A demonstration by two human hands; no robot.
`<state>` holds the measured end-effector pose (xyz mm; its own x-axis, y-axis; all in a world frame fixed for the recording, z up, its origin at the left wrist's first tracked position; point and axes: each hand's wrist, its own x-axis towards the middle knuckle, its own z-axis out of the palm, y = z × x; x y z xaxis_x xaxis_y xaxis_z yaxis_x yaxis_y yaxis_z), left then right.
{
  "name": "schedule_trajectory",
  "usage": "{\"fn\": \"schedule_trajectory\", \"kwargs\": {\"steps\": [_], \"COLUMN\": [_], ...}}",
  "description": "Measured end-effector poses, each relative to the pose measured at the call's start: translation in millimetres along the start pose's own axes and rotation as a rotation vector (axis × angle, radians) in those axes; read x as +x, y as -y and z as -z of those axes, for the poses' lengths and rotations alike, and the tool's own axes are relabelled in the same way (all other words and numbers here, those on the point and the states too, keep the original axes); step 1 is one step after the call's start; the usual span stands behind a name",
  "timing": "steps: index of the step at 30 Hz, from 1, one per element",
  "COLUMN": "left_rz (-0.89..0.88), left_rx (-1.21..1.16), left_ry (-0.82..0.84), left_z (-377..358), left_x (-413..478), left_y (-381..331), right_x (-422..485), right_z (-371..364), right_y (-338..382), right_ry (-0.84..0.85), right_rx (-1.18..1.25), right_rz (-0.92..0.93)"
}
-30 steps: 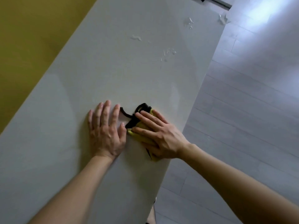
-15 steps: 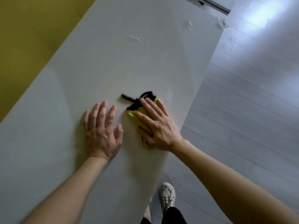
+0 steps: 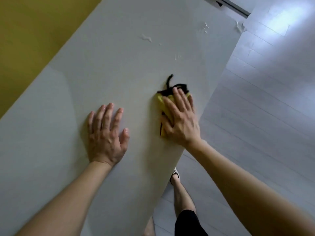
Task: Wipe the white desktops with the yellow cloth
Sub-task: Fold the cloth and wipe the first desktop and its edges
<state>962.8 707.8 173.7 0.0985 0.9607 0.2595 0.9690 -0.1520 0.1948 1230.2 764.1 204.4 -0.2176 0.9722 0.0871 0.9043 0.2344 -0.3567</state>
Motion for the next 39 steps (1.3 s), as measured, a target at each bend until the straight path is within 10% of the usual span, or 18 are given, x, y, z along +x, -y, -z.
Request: {"fn": "schedule_trajectory", "kwargs": {"steps": [3, 6, 13, 20, 27, 34, 39], "left_rz": [0.007, 0.006, 0.058, 0.17, 0.584, 0.612, 0.629], "left_rx": [-0.009, -0.005, -0.022, -0.064, 0.162, 0.129, 0.131], "left_ry": [0.016, 0.018, 0.004, -0.031, -0.135, -0.057, -0.084], "left_z": [2.9, 3.8, 7.2, 38.6, 35.6, 36.9, 34.1], "left_x": [1.6, 2.2, 5.7, -20.1, -39.5, -43.8, -41.2], "left_y": [-0.2, -2.3, -3.0, 4.1, 55.7, 56.5, 57.0], "right_x": [-41.9, 27.2, 159.2, 69.4, 218.5, 65.7, 221.5], "right_z": [0.5, 3.7, -25.5, -24.1, -42.7, -48.2, -51.5], "right_y": [17.7, -16.1, 10.5, 48.1, 75.7, 137.5, 99.2], "right_ry": [0.294, 0.362, -0.025, 0.509, 0.121, 0.48, 0.187], "right_rx": [0.075, 0.084, -0.015, 0.032, -0.052, 0.058, 0.01], "right_rz": [0.603, 0.783, -0.126, 1.213, 0.209, 1.129, 0.738]}}
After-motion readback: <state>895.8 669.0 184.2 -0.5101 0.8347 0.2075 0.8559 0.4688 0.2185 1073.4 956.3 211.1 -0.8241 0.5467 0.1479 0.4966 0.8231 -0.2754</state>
